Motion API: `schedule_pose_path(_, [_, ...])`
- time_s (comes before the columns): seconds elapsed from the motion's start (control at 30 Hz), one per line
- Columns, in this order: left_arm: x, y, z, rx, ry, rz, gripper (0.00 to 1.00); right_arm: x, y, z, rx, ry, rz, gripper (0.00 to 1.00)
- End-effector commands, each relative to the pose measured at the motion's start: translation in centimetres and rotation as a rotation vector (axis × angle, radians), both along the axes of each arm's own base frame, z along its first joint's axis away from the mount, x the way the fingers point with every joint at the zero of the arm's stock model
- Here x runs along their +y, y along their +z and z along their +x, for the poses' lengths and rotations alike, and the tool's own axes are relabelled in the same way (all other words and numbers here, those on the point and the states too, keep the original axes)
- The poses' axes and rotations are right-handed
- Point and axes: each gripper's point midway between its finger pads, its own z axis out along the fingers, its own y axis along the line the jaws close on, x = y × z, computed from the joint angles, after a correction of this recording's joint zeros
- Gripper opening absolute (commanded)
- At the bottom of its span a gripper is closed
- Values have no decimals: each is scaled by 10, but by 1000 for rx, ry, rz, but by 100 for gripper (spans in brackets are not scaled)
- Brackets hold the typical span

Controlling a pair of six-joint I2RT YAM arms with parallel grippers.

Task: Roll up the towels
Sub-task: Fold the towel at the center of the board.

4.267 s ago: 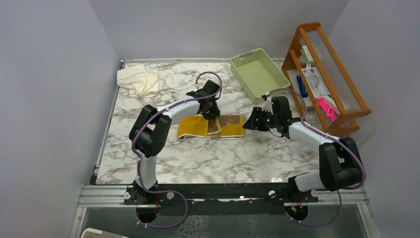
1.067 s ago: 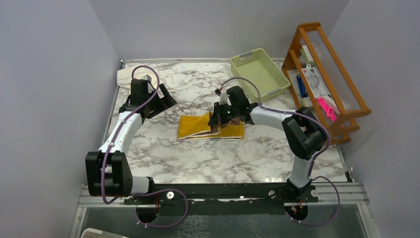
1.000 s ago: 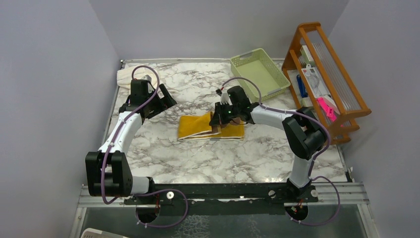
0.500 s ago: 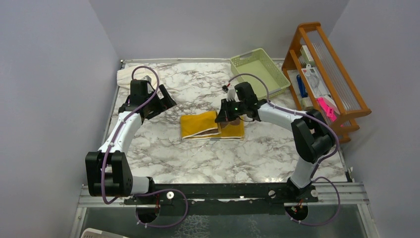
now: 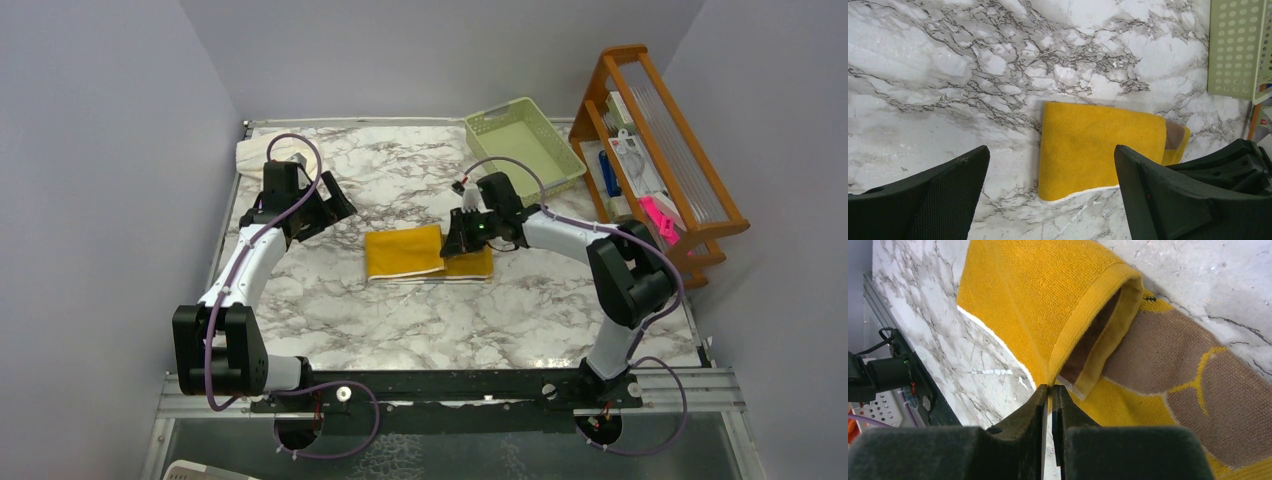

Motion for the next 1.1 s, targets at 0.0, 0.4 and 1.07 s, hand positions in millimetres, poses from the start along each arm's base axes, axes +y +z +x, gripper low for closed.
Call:
schedule_pose_path(0.0, [-2,0,-2,2,-27,-9,99,-4,-17,-5,38,10,-17,13])
schedule_pose_path(0.4, [-3,-5,-5,14,-40,-9,99,-4,-9,29,-80,-79,-33,49])
schedule_pose_path(1.07, [-1,-7,-5,20,-53,2,99,7,-26,41,-66,-64,-2,37])
